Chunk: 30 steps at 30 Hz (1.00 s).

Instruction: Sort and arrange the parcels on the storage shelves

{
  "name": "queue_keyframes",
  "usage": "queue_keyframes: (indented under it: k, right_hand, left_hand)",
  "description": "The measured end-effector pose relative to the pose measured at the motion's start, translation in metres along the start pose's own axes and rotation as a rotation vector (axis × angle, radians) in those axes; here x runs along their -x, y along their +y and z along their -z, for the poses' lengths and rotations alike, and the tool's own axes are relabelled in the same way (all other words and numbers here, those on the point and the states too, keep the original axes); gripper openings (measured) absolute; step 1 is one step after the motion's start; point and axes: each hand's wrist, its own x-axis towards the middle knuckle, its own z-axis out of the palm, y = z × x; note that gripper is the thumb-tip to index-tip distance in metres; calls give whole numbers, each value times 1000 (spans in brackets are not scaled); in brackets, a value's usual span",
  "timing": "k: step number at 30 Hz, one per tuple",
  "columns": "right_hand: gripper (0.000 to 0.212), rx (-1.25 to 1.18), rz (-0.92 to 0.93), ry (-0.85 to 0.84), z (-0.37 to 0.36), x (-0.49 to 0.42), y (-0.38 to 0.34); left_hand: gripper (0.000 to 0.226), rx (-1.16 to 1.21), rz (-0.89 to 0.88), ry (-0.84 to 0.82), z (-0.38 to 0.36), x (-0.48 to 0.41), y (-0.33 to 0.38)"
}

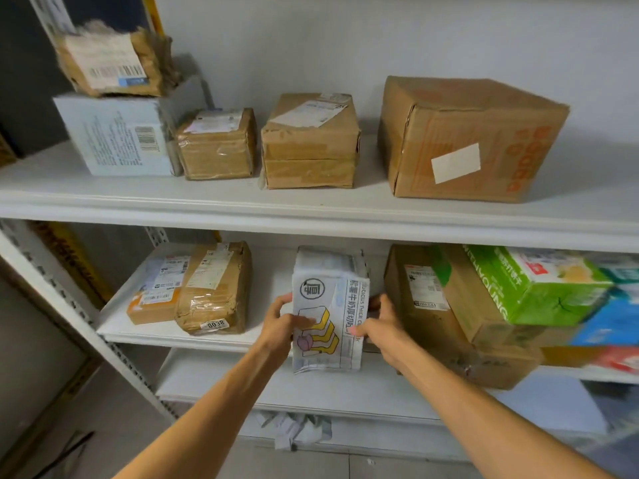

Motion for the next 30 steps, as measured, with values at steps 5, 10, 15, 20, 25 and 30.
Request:
queue_keyframes:
  k: [5, 10, 15, 20, 25, 30]
  right_hand:
    - [102, -32, 15, 62, -4, 3, 8]
    - [69, -116, -43, 86, -4, 0, 7]
    - [52, -290, -54, 60, -1, -3, -2]
    - [60, -346, -7, 10, -3, -1, -5]
    - [54, -126, 172, -23, -15, 7, -16]
    - [71, 187, 406, -144, -20, 15, -25]
  left_hand:
    - [48, 62, -90, 40, 8, 5, -12]
    - [84, -128, -129, -24, 17, 17, -8]
    - [94, -377, -183, -93, 7, 42, -1]
    - [80, -129, -158, -100, 22, 38, -15]
    - [34, -33, -30, 71, 39, 11, -27]
    - [28, 184, 116, 111, 51, 2, -24]
